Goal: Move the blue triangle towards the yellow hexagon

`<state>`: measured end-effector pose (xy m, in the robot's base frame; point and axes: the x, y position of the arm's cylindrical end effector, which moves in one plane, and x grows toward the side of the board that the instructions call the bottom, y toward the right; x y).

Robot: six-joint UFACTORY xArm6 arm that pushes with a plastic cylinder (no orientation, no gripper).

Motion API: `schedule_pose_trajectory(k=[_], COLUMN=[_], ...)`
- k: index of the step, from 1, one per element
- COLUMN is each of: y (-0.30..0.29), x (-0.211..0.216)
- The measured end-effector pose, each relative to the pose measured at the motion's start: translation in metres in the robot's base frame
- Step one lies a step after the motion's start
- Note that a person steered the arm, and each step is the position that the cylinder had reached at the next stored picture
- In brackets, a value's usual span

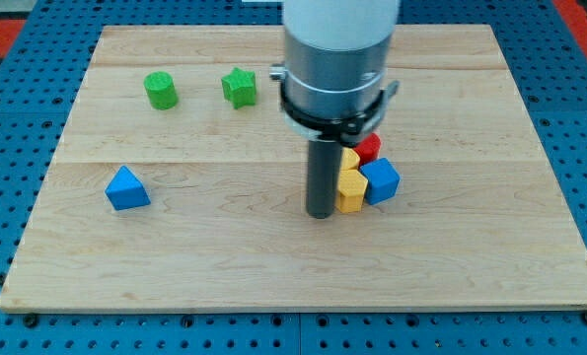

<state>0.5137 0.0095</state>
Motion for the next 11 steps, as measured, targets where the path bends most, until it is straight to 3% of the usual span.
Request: schedule_pose_trajectory(k=[3,4,5,6,8,10,11], y=[-0.268,-0.273,-0.222,-0.149,-0.128,-0.052,-0.101], x=[0.018,-0.013,-0.027,-0.027,-0.026,-0.025,-0.019])
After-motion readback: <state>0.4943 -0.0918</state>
